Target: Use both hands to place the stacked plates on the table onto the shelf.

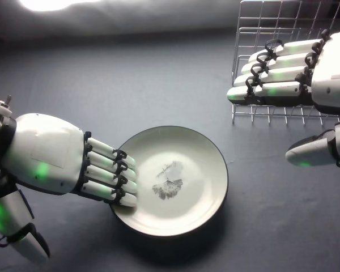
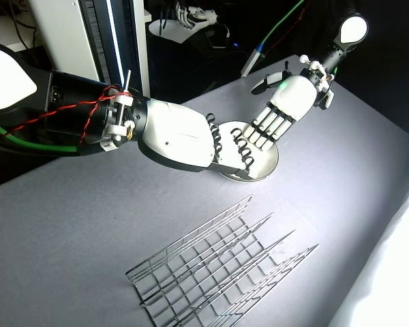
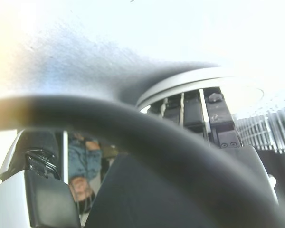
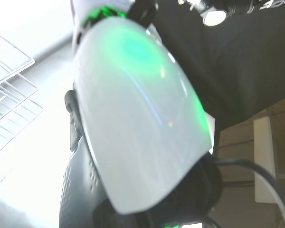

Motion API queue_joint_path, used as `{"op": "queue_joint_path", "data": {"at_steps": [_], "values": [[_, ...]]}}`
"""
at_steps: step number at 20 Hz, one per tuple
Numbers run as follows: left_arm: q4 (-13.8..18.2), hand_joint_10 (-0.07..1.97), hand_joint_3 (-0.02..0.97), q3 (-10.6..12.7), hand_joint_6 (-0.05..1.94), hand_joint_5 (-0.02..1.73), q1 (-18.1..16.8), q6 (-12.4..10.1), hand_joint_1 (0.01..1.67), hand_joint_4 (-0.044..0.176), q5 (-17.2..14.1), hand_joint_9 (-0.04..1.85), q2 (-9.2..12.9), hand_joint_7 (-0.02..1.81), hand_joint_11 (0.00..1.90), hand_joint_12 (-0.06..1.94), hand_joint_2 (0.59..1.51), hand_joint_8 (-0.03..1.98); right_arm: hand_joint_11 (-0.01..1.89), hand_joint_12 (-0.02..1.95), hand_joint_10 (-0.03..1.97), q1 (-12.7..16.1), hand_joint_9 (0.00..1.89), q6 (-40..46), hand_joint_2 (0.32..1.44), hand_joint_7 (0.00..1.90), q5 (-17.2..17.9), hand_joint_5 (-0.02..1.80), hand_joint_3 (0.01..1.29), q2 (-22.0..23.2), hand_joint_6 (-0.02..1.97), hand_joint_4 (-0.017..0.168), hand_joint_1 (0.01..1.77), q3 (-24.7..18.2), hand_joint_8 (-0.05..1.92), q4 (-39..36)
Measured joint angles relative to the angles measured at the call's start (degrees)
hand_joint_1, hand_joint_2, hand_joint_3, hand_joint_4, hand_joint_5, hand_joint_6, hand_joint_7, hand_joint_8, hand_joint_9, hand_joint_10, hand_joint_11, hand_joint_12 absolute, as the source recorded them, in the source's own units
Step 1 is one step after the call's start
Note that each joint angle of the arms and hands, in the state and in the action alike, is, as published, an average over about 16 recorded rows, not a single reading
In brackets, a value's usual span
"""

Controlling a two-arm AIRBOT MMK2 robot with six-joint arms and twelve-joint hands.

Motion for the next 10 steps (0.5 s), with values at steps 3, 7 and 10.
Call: {"op": "queue_joint_path", "data": {"at_steps": [3, 7, 10], "values": [[0.06, 0.00, 0.266, -0.68, -0.03, -0.01, 0.00, 0.27, 0.01, -0.008, 0.81, 0.01, -0.71, -0.01, 0.02, 0.00, 0.891, -0.01, 0.02, 0.22, 0.01, -0.13, 0.06, -0.04, 1.28, 0.07, 0.14, 0.04, 0.01, 0.00, 0.02, 0.000, 0.06, -0.09, 0.01, 0.00], [0.10, 0.00, 0.263, -1.48, -0.03, -0.01, -0.19, 0.54, 0.01, -0.008, 1.97, 0.01, -2.14, -0.01, 0.01, 0.01, 0.894, -0.02, 0.02, 0.26, 0.01, -0.28, 0.06, -0.31, 1.27, 0.07, 0.38, 0.05, 0.01, -0.01, 0.02, 0.000, 0.07, -0.20, 0.01, -0.03], [-0.01, 0.00, 0.259, -1.80, -0.03, -0.01, -0.45, 0.62, 0.01, -0.008, 2.76, 0.01, -3.57, -0.01, 0.01, 0.01, 0.895, -0.02, 0.02, 0.30, 0.01, -0.23, 0.07, -0.67, 1.24, 0.07, 0.72, 0.05, 0.01, -0.03, 0.02, 0.000, 0.11, -0.25, 0.01, -0.44]]}}
